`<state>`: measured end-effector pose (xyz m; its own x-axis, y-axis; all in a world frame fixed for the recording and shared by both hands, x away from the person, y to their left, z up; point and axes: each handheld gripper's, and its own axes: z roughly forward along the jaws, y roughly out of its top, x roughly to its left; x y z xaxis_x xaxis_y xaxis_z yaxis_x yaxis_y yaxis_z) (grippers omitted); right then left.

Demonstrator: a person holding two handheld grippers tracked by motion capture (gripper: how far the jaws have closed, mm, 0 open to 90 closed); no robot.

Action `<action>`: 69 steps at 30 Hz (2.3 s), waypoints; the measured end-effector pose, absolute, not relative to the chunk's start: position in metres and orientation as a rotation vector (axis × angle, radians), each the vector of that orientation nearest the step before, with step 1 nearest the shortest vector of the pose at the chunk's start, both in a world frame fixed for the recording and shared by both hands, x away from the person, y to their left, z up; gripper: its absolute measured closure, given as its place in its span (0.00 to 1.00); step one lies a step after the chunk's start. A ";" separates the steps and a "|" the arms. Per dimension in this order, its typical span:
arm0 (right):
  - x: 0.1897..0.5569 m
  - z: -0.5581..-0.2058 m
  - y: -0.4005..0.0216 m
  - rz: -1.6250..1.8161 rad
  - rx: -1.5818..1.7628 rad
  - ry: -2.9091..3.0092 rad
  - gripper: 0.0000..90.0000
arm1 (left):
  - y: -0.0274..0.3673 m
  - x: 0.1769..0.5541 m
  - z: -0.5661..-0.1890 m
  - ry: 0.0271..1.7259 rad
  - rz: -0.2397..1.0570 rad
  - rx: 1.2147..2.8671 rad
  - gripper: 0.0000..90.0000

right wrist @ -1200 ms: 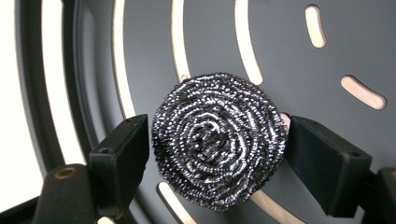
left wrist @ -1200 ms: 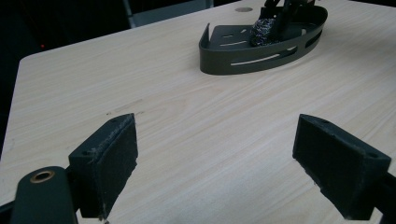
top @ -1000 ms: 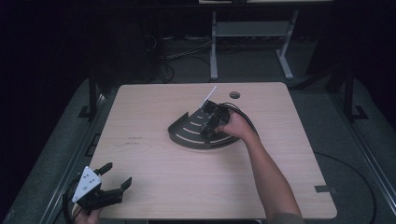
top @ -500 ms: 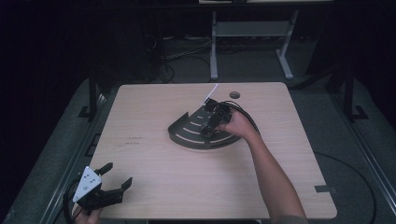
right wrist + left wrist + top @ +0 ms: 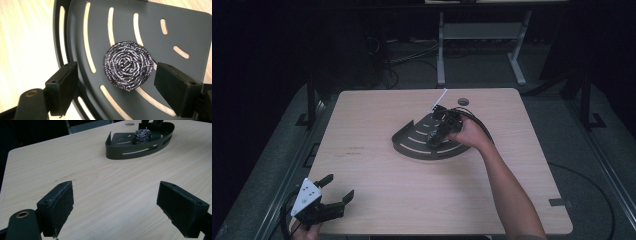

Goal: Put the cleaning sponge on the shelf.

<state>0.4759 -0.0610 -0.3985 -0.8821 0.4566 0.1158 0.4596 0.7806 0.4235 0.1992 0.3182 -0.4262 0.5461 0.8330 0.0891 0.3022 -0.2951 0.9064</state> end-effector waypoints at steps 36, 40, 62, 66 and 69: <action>0.428 -0.379 -0.102 -0.801 -0.733 -2.961 0.23 | 0.316 0.198 -0.426 0.919 0.704 1.847 0.15; 0.422 -0.379 -0.107 -0.815 -0.730 -2.966 0.23 | 0.315 0.198 -0.426 0.919 0.702 1.850 0.15; 0.394 -0.387 -0.128 -0.813 -0.730 -2.966 0.22 | 0.316 0.197 -0.426 0.921 0.708 1.849 0.15; 0.389 -0.391 -0.133 -0.829 -0.731 -2.951 0.22 | 0.317 0.197 -0.426 0.923 0.706 1.844 0.15; 0.388 -0.393 -0.135 -0.799 -0.737 -2.961 0.22 | 0.317 0.197 -0.426 0.926 0.709 1.843 0.15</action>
<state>0.3877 -0.1349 -0.3927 -0.8907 0.4420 0.1061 0.4354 0.7625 0.4786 0.1968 0.3167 -0.4260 0.5504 0.8307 0.0838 0.2977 -0.2891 0.9098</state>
